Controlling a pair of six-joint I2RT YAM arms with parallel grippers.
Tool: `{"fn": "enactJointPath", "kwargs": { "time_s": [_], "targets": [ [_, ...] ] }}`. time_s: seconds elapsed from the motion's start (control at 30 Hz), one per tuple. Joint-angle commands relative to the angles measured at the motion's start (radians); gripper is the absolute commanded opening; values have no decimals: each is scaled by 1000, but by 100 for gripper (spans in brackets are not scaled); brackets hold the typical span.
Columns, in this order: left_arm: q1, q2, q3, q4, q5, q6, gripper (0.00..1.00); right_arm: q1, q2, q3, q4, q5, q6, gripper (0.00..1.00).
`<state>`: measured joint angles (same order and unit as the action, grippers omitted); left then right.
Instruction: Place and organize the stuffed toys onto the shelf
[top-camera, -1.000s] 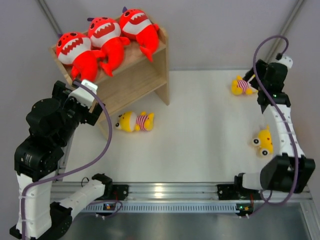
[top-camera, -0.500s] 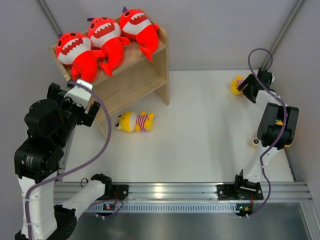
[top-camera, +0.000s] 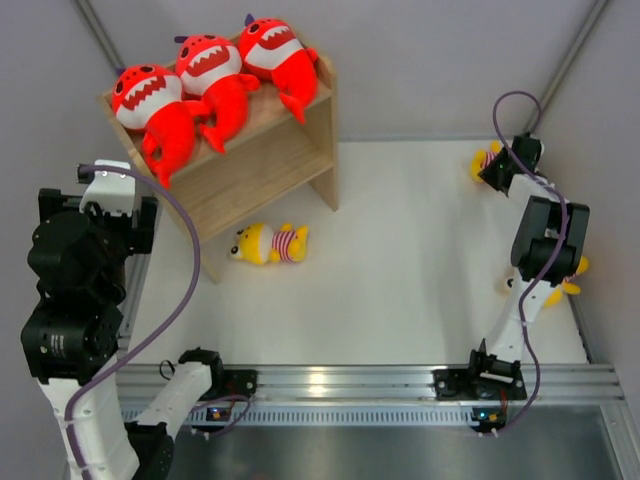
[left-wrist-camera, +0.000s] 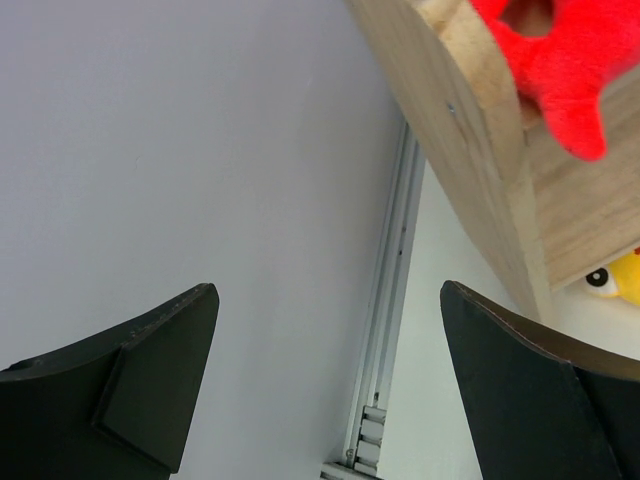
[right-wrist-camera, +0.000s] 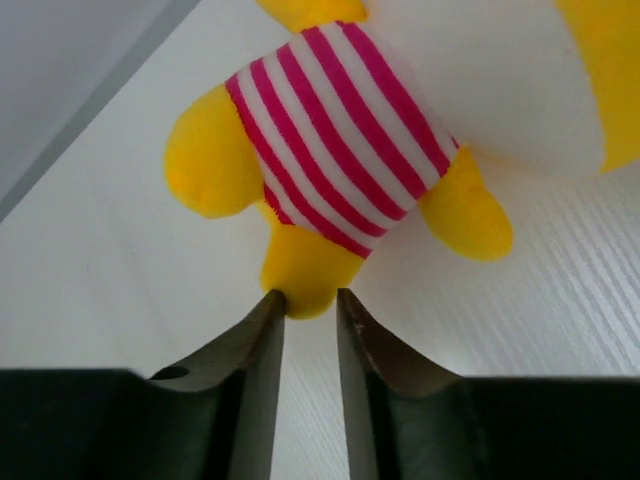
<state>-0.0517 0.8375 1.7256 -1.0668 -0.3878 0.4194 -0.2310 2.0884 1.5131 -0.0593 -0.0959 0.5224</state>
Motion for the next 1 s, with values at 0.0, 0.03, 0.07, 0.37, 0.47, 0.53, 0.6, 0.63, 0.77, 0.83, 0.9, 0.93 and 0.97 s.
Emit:
{"fn": "enactJointPath", "kwargs": {
  "time_s": [0.0, 0.03, 0.07, 0.37, 0.47, 0.53, 0.6, 0.63, 0.77, 0.83, 0.9, 0.93, 0.97],
  "targets": [
    [18, 49, -20, 71, -80, -42, 99, 2, 5, 47, -11, 25, -21, 24],
    [18, 57, -20, 71, -66, -53, 99, 4, -1, 47, -14, 22, -27, 20],
    [22, 58, -17, 71, -54, -53, 99, 2, -5, 44, -23, 19, -32, 10],
    [29, 49, -14, 68, 6, -59, 99, 64, -154, -14, -51, 53, -205, 0],
    [27, 46, -9, 67, 15, -57, 99, 96, -188, -24, -112, 33, -246, 0],
    [23, 46, -8, 68, 21, -56, 99, 136, -229, -39, -167, 19, -301, 0],
    [19, 49, -1, 67, 24, -57, 99, 182, -257, -79, -209, 13, -366, 0],
    [13, 57, 0, 67, 23, -54, 99, 230, -284, -94, -258, 1, -381, 0],
    [-10, 77, 28, 64, 18, -53, 99, 381, -389, -284, -298, -33, -358, 0],
    [-25, 86, 37, 62, 23, -53, 99, 476, -457, -345, -324, 22, -334, 0],
    [-34, 94, 43, 62, 27, -51, 99, 522, -554, -456, -340, 45, -284, 0],
    [-43, 95, 45, 61, 30, -51, 99, 530, -592, -500, -327, 59, -266, 0],
    [-46, 95, 45, 61, 32, -51, 99, 524, -632, -586, -304, 89, -230, 0]
  ]
}}
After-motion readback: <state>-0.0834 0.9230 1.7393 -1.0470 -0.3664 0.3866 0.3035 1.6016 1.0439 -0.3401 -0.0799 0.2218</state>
